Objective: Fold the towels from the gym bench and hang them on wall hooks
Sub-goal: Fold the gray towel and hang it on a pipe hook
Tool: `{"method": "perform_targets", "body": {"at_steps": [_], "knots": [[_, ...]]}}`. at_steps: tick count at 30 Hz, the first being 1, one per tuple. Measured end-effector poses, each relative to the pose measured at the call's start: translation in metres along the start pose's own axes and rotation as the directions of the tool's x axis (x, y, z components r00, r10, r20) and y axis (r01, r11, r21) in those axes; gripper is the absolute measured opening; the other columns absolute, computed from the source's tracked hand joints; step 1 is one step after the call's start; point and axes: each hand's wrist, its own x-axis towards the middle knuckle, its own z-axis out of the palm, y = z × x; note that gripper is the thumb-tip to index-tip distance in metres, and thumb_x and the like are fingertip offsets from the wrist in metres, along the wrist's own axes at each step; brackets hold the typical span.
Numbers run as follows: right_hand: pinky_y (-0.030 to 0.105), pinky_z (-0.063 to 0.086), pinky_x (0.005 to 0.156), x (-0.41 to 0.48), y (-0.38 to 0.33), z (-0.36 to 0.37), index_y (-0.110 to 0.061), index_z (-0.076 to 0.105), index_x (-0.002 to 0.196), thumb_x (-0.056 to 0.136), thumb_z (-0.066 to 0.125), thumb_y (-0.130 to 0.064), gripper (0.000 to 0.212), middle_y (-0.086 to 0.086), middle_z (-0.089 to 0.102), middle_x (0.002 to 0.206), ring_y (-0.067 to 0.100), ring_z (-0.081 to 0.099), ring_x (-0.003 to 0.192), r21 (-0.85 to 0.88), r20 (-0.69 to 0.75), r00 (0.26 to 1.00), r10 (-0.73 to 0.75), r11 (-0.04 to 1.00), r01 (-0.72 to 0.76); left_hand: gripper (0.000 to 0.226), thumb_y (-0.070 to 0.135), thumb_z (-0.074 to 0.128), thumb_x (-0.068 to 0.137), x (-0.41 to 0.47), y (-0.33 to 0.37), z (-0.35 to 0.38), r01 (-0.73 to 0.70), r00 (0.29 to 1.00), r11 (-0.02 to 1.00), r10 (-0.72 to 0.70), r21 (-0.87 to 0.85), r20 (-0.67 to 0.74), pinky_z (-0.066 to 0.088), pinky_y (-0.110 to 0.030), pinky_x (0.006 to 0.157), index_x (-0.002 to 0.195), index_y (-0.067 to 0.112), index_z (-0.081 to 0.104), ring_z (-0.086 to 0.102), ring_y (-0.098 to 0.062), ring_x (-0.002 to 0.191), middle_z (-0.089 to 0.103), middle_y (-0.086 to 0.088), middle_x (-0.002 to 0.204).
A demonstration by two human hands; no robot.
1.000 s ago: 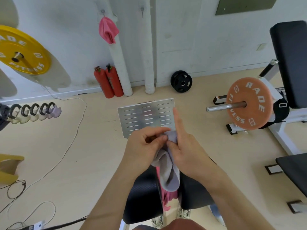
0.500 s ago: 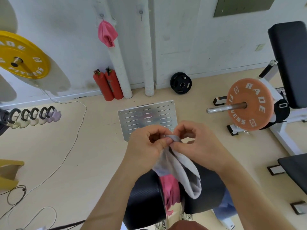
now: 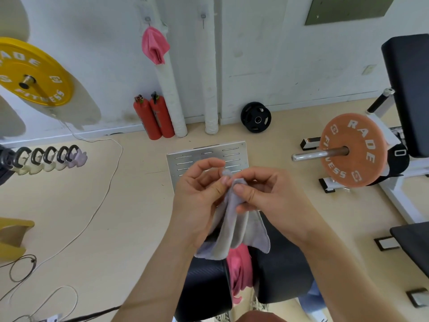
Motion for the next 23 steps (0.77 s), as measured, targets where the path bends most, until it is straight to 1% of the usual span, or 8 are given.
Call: {"method": "perform_targets", "body": {"at_steps": [2,4,6,9,14,16,19,23], "knots": [[0.022,0.054,0.055,0.002,0.000,0.005,-0.012,0.072,0.084,0.082,0.069,0.000,0.013,0.012,0.073,0.087,0.017,0.068,0.073,0.056,-0.065,0.998,0.018,0.998,-0.014,0.025,-0.005,0.063,0.072,0.000,0.002,-0.001,-0.007,1.000,0.999,0.008,0.037,-0.024,0.055,-0.026,0.063,0.093,0.008,0.064,0.068,-0.018,0.068,0.069,-0.008,0.073],[0.022,0.050,0.049,0.003,0.001,0.009,-0.013,0.070,0.079,0.075,0.076,-0.011,0.008,0.016,0.073,0.085,0.020,0.065,0.068,0.106,-0.114,0.992,0.045,0.994,-0.033,0.025,-0.002,0.065,0.069,-0.001,0.003,-0.002,-0.019,0.999,0.998,0.022,0.059,-0.049,0.056,-0.027,0.063,0.092,0.009,0.065,0.068,-0.018,0.070,0.070,-0.008,0.074],[0.020,0.046,0.046,0.003,0.002,0.012,-0.013,0.069,0.078,0.068,0.077,-0.023,0.017,0.011,0.073,0.079,0.020,0.063,0.067,0.139,-0.141,0.987,0.071,0.989,-0.051,0.024,-0.002,0.065,0.067,-0.003,0.004,-0.003,-0.032,0.998,0.998,0.035,0.053,-0.057,0.056,-0.024,0.063,0.089,0.008,0.066,0.069,-0.016,0.070,0.070,-0.008,0.073],[0.018,0.043,0.045,0.005,0.004,0.013,-0.011,0.069,0.078,0.069,0.077,-0.024,0.018,0.004,0.070,0.075,0.015,0.062,0.066,0.063,-0.153,0.986,0.062,0.997,-0.053,0.023,-0.002,0.063,0.068,-0.004,0.006,-0.007,-0.026,0.999,0.998,0.028,0.057,-0.031,0.055,-0.022,0.063,0.087,0.009,0.069,0.070,-0.016,0.071,0.071,-0.008,0.074],[0.020,0.041,0.044,0.010,0.004,0.011,-0.010,0.064,0.075,0.060,0.079,-0.032,0.031,0.010,0.066,0.077,0.016,0.055,0.060,0.031,-0.127,0.988,0.086,0.996,-0.082,0.023,0.001,0.069,0.070,-0.003,0.011,-0.014,0.001,0.999,0.990,-0.005,0.143,0.032,0.055,-0.026,0.069,0.086,0.016,0.075,0.070,-0.020,0.078,0.072,-0.009,0.081],[0.020,0.039,0.044,0.010,0.003,0.012,-0.012,0.062,0.077,0.060,0.079,-0.031,0.031,0.006,0.067,0.080,0.013,0.050,0.052,0.023,-0.108,0.992,0.066,0.998,-0.064,0.023,0.002,0.073,0.072,-0.001,0.013,-0.017,-0.007,0.998,0.976,-0.006,0.217,0.057,0.055,-0.030,0.077,0.088,0.019,0.076,0.069,-0.022,0.084,0.073,-0.009,0.084],[0.019,0.039,0.045,0.011,0.000,0.012,-0.017,0.061,0.086,0.067,0.080,-0.022,0.027,0.002,0.071,0.098,0.008,0.052,0.047,-0.018,-0.074,0.997,0.023,1.000,-0.024,0.027,0.002,0.070,0.074,0.003,0.019,-0.022,-0.053,0.991,0.948,0.012,0.314,0.134,0.053,-0.033,0.083,0.094,0.018,0.075,0.068,-0.024,0.089,0.073,-0.009,0.087],[0.021,0.040,0.046,0.015,0.001,0.009,-0.014,0.061,0.078,0.077,0.077,-0.008,0.017,-0.003,0.063,0.071,0.007,0.048,0.043,-0.186,-0.158,0.987,-0.020,0.983,-0.010,0.035,-0.011,0.065,0.078,0.000,0.019,-0.013,-0.104,0.994,0.887,0.077,0.451,0.078,0.052,-0.021,0.077,0.091,0.019,0.073,0.069,-0.013,0.085,0.074,-0.002,0.083]]}}
